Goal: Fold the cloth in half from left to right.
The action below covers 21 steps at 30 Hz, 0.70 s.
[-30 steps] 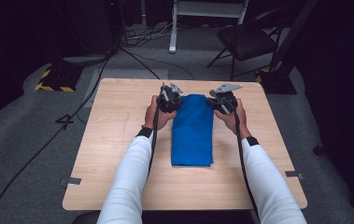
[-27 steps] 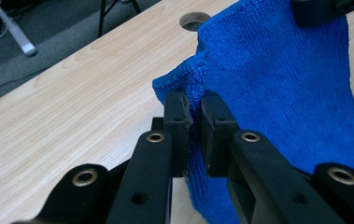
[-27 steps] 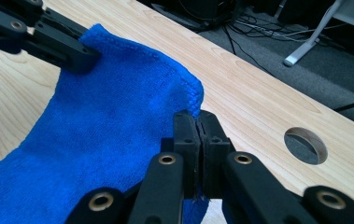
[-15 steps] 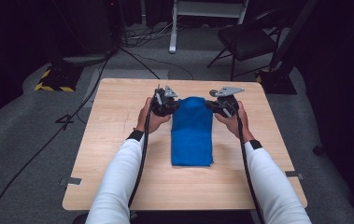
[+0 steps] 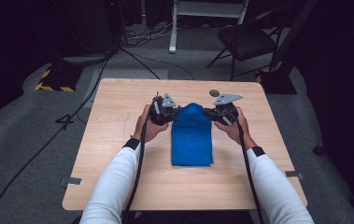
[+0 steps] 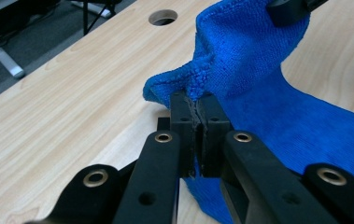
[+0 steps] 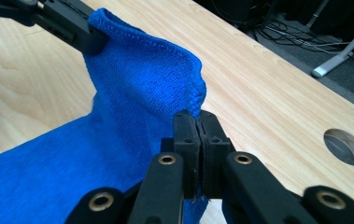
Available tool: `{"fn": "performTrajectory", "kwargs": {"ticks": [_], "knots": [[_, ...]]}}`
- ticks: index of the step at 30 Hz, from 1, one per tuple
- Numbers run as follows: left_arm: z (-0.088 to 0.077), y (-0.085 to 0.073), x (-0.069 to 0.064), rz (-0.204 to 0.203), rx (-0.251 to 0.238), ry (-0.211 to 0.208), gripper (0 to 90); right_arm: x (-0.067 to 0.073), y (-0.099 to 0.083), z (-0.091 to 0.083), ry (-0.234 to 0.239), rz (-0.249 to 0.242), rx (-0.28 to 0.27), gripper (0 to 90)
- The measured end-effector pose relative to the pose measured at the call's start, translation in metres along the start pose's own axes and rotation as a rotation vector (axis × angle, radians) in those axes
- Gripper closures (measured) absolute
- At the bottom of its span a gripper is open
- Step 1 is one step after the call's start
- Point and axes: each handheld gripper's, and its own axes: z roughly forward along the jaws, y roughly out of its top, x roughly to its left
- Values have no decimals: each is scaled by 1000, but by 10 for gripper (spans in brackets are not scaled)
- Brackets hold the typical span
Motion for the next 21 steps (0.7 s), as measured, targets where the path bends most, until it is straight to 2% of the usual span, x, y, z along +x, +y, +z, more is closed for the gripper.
{"fn": "performTrajectory", "kwargs": {"ticks": [7,11,14,21], "knots": [[-5,-11,-9,50,21,-5,872,10,-7,-7,24,-18,0,884],[-5,-16,-12,47,31,-12,872,13,-11,-11,34,-16,-4,884],[-7,-18,-13,29,23,-15,870,16,-14,-13,43,-17,-11,884],[-9,-22,-19,45,22,-27,866,22,-21,-15,64,-20,-12,884]]}}
